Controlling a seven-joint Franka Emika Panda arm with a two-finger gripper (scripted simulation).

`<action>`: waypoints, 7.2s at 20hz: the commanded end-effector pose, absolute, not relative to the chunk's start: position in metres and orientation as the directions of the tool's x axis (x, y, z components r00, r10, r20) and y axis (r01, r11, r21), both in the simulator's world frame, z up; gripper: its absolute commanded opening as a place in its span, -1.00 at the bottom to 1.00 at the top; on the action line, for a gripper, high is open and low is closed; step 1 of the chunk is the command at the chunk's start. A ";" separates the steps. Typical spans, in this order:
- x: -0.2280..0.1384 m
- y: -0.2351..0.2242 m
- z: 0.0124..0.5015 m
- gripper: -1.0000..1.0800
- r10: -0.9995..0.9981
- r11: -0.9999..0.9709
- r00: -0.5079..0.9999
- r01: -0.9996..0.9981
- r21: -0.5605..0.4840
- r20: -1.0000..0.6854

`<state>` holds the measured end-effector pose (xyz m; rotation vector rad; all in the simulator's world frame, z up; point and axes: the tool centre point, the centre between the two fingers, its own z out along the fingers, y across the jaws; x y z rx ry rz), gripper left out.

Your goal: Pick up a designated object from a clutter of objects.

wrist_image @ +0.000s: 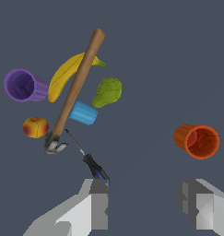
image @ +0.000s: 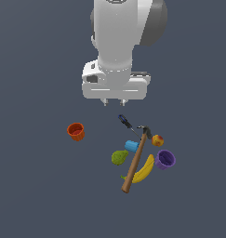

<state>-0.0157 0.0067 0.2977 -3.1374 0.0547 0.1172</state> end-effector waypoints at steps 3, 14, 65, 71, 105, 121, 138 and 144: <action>-0.015 0.005 0.296 0.23 -0.027 -1.000 0.997 -0.028 -0.002 -0.074; -0.008 -0.018 0.274 0.23 0.045 -0.999 0.997 0.044 -0.020 -0.056; -0.040 -0.232 0.102 0.23 0.584 -0.811 0.809 0.581 0.062 0.059; -0.040 -0.232 0.099 0.23 0.583 -0.812 0.810 0.580 0.062 0.059; -0.027 -0.224 0.114 -1.00 0.585 -0.811 0.809 0.582 0.064 0.060; 0.014 -0.197 0.266 -1.00 0.584 -0.812 0.810 0.581 0.065 0.057; 0.061 -0.170 0.417 -1.00 0.585 -0.811 0.809 0.582 0.063 0.058; 0.071 -0.165 0.444 -1.00 0.585 -0.811 0.809 0.582 0.063 0.059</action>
